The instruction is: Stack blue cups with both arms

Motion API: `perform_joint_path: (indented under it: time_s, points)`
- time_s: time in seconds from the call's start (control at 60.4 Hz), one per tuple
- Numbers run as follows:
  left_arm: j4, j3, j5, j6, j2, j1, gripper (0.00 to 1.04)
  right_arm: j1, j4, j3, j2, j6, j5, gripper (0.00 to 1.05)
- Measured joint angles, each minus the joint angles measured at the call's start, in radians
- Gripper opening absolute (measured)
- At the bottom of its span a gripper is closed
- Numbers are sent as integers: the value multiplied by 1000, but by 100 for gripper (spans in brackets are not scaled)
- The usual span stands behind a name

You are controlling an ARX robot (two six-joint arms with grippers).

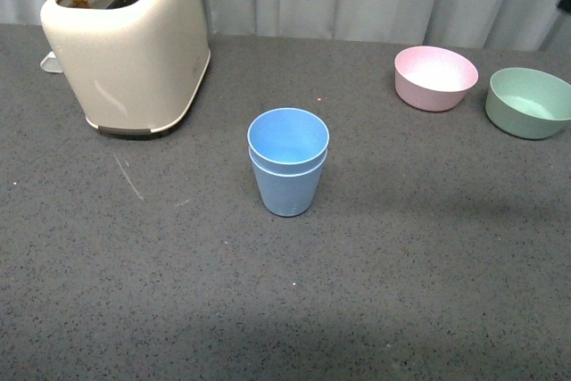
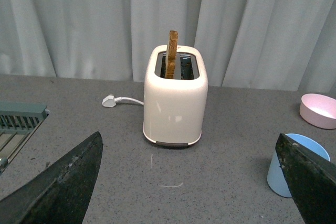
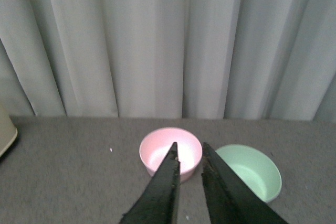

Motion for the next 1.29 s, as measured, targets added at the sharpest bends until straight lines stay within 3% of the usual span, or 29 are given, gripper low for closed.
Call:
perform_joint_path:
  time_s: [0.066,0.696,0.762,0.845,1.292]
  points:
    - [0,0,0,0,0,0,98,-19,-5,-47,-39,-5,-24,0]
    - [0,0,0,0,0,0,98,-156,-235,-305,-537,-7,-158,1]
    - [0,0,0,0,0,0,98,-205,-280,-319,-598,-8,-224,1]
    - [0,0,-1,0,0,0,98,-233,-332,-333,-663,-7,-230,1]
    - [0,0,0,0,0,0,98,-237,-653,-368,-1032,-7,-238,1]
